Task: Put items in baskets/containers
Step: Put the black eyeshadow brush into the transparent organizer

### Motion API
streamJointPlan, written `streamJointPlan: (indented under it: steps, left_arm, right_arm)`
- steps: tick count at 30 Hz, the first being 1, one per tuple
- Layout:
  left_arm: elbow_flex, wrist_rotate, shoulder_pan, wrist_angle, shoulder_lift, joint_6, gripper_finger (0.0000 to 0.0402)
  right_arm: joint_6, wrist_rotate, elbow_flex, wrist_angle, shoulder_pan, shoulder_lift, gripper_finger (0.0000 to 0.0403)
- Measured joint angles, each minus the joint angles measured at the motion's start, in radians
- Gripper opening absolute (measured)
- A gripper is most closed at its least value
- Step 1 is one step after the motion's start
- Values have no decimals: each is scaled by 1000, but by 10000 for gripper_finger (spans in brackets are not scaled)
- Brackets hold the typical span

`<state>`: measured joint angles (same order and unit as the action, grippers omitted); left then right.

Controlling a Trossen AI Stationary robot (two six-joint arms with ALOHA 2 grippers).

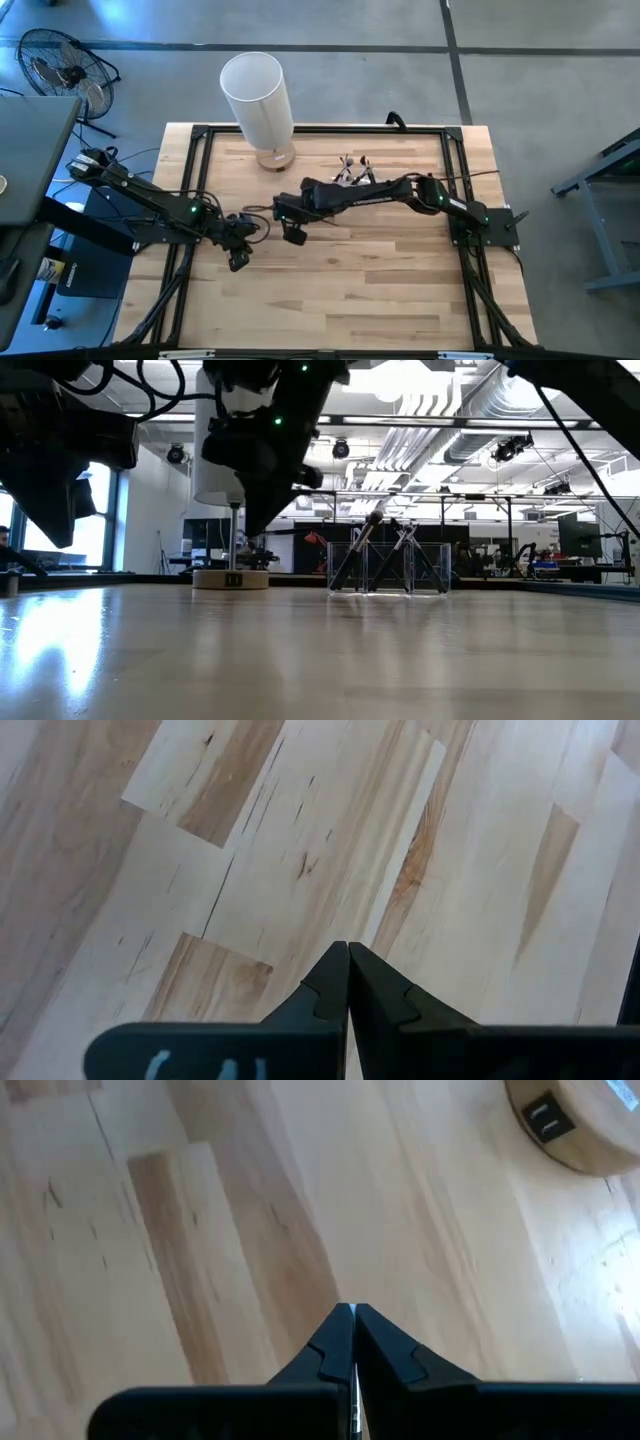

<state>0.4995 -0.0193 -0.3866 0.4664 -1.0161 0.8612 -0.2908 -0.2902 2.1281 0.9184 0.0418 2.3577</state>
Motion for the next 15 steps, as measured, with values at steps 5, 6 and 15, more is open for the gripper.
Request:
streamJointPlan:
  steps: [5, 6, 15]
  left_arm:
    - [0, 0, 0, -3, 0, 0, 0]
    - [0, 0, 0, -4, 0, 0, 0]
    - [1, -4, 0, -63, 0, 0, 0]
  right_arm:
    - [-33, -31, -54, 20, 41, -36, 0]
    - [-50, -32, -92, 10, 49, -57, 0]
    - [-254, -114, -718, -373, 101, -512, 0]
